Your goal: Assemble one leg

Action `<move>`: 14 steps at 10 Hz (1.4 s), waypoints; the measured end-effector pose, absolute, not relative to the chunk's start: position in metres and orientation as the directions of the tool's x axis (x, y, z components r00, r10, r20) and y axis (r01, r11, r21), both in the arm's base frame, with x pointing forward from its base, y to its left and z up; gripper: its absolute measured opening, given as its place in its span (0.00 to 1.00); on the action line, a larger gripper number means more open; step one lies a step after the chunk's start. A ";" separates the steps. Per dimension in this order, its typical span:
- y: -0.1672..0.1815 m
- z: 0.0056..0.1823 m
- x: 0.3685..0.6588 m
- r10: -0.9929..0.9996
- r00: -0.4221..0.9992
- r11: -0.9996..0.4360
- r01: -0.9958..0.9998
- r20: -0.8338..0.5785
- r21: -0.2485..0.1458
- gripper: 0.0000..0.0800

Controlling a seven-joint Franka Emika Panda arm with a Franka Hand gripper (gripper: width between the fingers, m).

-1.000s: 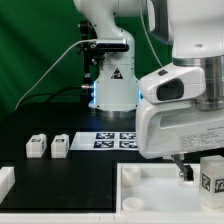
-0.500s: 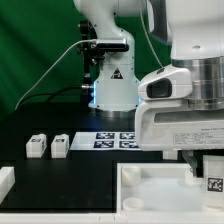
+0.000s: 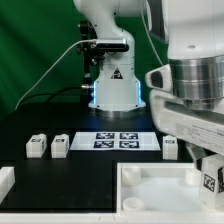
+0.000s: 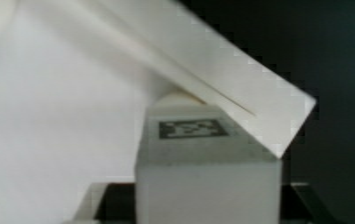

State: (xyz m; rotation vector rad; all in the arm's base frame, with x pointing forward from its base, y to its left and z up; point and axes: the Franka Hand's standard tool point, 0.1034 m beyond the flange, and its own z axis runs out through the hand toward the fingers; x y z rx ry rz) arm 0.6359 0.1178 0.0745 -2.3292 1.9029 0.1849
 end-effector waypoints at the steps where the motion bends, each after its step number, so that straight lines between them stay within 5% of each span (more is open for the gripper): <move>1: 0.117 0.075 0.636 -0.978 0.108 -0.109 -0.994 -0.176 -0.005 0.37; 3: 0.117 0.073 0.635 -0.982 -0.041 0.038 -0.999 -0.185 0.022 0.37; 5: 0.118 0.073 0.635 -0.982 0.031 -0.033 -0.999 -0.186 0.009 0.64; 6: 0.118 0.073 0.635 -0.982 0.035 -0.037 -0.999 -0.186 0.008 0.64; 7: 0.119 0.073 0.635 -0.979 0.097 -0.098 -0.995 -0.181 -0.006 0.77; 9: 0.123 0.067 0.629 -0.855 0.501 -0.493 -0.865 -0.135 -0.091 0.80; 13: 0.121 0.065 0.628 -0.504 0.861 -0.853 -0.509 -0.067 -0.119 0.81; 14: 0.114 0.065 0.629 -0.314 0.949 -0.944 -0.316 -0.037 -0.095 0.81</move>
Offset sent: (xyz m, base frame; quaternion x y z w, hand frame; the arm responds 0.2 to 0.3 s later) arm 0.0000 0.0000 0.0000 0.0000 0.0000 0.0899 0.9960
